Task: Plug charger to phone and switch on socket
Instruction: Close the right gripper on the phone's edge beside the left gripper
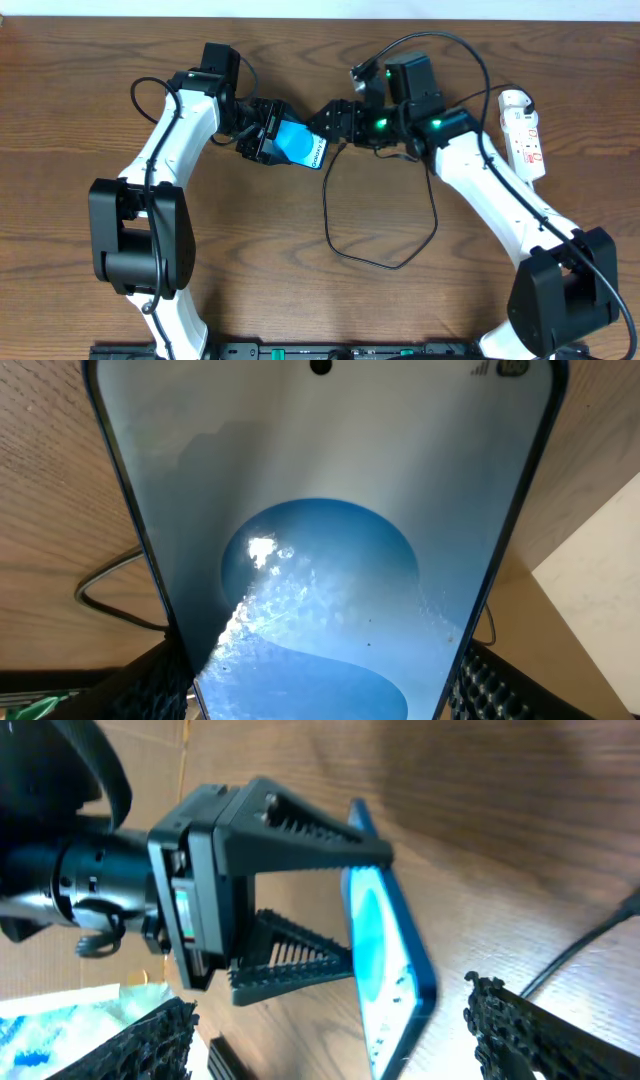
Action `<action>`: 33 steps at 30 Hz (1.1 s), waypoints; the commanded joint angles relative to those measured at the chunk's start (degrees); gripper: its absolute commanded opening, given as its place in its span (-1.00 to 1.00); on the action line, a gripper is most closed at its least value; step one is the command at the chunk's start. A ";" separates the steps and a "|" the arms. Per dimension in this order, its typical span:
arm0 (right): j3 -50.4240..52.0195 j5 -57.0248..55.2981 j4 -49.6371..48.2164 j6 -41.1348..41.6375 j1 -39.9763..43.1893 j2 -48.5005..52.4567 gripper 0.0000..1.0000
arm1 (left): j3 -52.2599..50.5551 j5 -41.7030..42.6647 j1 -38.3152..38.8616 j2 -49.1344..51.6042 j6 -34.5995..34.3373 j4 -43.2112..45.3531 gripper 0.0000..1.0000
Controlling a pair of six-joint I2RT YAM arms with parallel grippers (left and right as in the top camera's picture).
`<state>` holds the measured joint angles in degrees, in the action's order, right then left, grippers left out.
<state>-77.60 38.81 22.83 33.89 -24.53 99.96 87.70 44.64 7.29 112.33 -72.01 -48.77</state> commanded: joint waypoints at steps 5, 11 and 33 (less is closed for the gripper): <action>-0.28 -1.79 -0.61 1.99 -2.51 0.50 0.65 | 1.20 0.74 -0.13 -1.38 -0.09 0.07 0.28; -0.28 -1.79 -0.79 2.54 -2.58 0.50 0.65 | 1.20 0.74 -0.13 -1.38 -0.13 0.33 0.28; -0.26 -8.35 3.61 -0.37 -3.19 0.50 0.61 | 1.20 0.98 -0.13 -1.38 -0.09 0.26 0.28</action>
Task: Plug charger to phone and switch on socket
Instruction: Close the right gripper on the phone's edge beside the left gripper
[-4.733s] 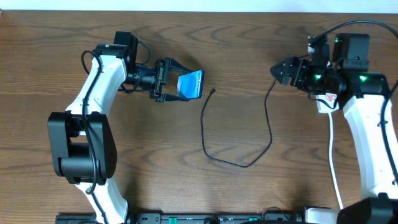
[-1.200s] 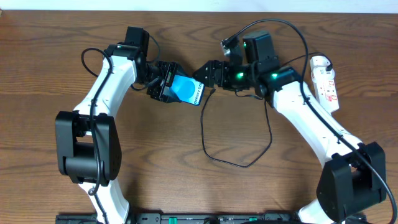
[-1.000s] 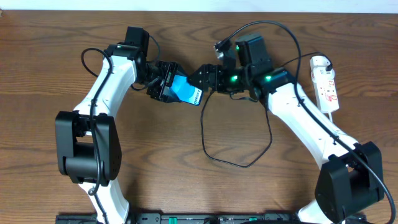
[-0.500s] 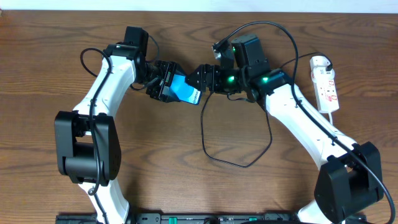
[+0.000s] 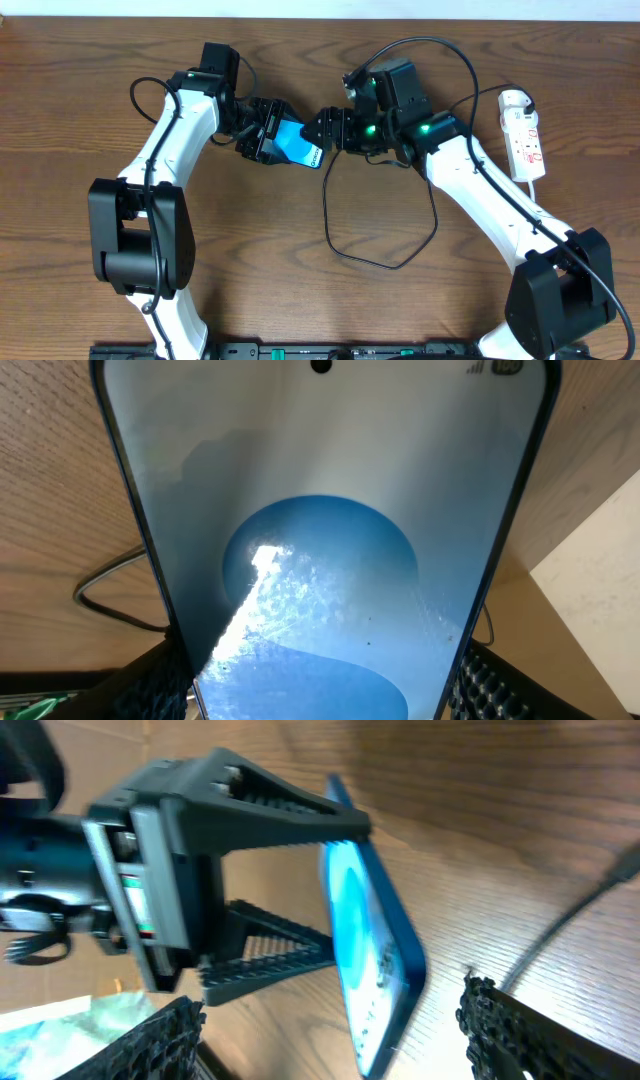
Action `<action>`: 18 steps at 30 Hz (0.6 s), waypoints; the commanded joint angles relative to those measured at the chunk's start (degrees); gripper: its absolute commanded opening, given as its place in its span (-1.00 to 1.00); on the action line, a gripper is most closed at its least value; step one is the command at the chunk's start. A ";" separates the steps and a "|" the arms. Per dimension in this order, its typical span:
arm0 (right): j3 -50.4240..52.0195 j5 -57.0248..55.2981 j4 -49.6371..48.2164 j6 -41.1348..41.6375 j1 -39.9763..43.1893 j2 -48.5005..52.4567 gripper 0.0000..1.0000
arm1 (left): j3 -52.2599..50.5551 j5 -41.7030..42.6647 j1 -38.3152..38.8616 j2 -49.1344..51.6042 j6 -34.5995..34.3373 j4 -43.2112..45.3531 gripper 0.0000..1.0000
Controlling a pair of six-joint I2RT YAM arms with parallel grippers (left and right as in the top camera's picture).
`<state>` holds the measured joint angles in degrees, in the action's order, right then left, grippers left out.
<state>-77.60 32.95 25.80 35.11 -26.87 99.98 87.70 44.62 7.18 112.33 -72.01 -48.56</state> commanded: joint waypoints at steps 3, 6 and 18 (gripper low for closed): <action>-0.26 -2.69 0.72 -2.21 -1.09 0.48 0.60 | 1.20 1.01 -0.02 -1.38 -0.11 0.04 0.28; -0.26 -3.43 0.70 -2.43 -1.70 0.48 0.57 | 1.20 1.01 -0.02 -1.38 -0.11 0.04 0.28; -0.26 -6.08 0.76 -2.40 -3.74 0.48 0.54 | 1.20 4.46 -0.02 -1.38 -0.09 0.02 0.28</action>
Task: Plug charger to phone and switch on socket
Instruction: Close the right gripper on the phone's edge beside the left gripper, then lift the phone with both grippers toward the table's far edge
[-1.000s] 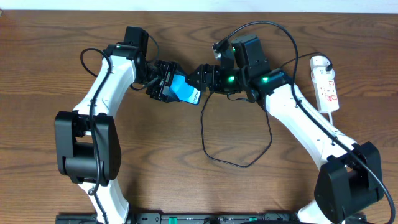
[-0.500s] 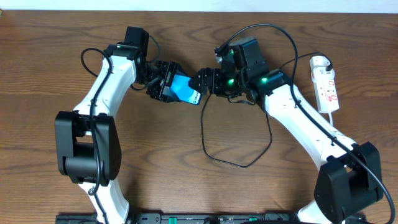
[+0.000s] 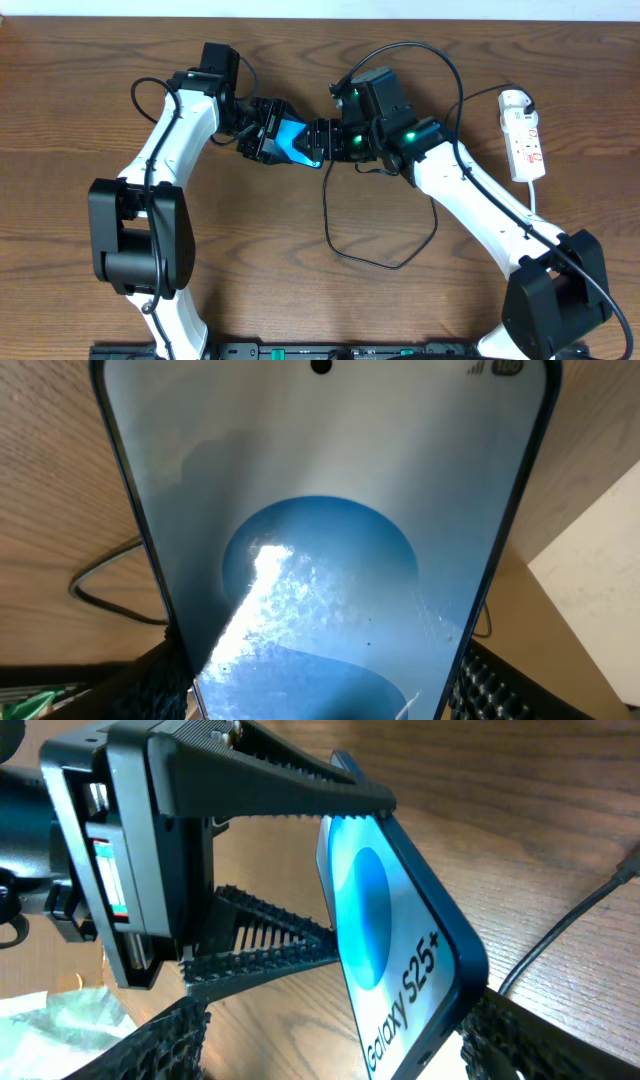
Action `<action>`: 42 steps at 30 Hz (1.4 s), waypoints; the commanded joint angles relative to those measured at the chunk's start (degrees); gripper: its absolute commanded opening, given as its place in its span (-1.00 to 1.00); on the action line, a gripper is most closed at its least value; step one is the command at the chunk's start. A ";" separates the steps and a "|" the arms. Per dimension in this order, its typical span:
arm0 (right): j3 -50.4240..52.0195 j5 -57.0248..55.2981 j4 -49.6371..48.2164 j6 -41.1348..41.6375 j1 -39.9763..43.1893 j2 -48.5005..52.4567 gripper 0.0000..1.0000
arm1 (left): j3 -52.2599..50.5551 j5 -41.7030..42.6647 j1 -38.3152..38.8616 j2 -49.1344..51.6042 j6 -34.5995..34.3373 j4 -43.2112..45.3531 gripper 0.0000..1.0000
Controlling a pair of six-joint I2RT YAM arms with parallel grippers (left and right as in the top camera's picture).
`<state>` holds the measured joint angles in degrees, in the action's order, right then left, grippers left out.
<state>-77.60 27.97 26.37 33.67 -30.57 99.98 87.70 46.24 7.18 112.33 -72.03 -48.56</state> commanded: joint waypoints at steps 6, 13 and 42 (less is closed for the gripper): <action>-0.26 -1.49 0.07 -1.60 -0.31 0.52 0.50 | 1.20 4.33 -0.02 -1.38 -0.07 0.02 0.28; -0.26 -1.55 -0.81 -1.60 -1.05 0.68 0.45 | 1.20 4.37 -0.02 -1.38 -0.09 0.02 0.28; -0.26 -2.82 -6.01 -1.18 -1.55 4.94 -0.03 | 1.20 8.59 -0.02 -1.38 -0.33 0.07 0.28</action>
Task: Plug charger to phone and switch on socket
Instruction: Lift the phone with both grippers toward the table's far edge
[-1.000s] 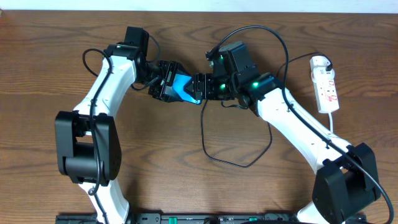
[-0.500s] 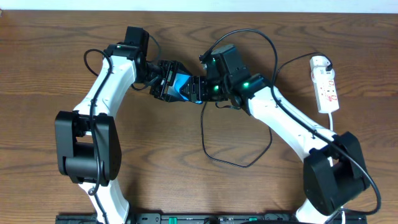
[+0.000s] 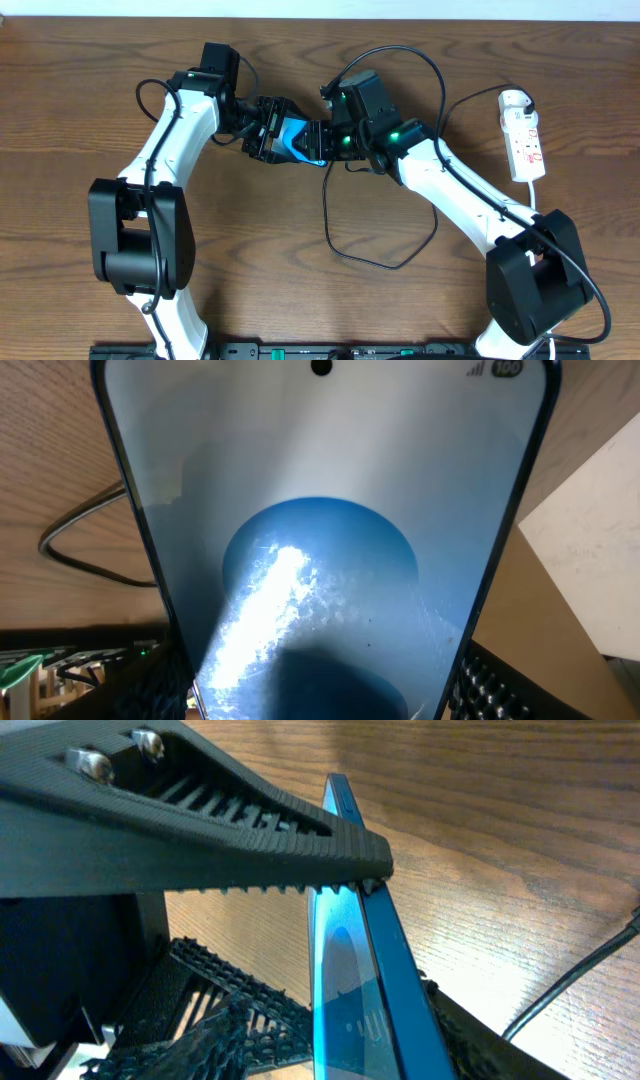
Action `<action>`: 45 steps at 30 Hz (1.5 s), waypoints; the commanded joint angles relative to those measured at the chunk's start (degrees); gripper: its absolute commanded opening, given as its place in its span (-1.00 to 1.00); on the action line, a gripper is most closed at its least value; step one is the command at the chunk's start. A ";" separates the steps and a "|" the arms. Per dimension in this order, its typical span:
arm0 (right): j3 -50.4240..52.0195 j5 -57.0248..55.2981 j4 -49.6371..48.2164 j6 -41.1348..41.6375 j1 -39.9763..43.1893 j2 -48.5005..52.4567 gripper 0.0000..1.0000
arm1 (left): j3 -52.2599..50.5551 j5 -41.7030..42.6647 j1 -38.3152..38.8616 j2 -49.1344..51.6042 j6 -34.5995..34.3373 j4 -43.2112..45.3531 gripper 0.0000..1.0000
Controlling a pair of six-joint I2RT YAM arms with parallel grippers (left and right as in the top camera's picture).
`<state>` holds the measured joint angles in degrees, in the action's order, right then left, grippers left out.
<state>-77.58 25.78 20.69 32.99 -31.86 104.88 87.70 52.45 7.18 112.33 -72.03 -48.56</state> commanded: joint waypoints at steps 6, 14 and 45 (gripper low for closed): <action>-0.31 -0.22 -0.15 -0.59 0.37 0.00 -0.16 | 1.20 2.40 -0.02 -1.38 -0.33 0.07 0.28; -0.31 -0.70 -0.13 -1.40 0.55 0.00 -0.23 | 1.20 2.40 -0.02 -1.38 -0.31 0.04 0.29; -0.31 -0.79 0.94 -2.40 1.51 0.00 -0.84 | 1.20 2.40 -0.02 -1.38 -0.31 0.04 0.28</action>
<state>-77.58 25.76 21.63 31.90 -30.68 104.88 87.70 52.58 7.18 112.33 -72.03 -48.23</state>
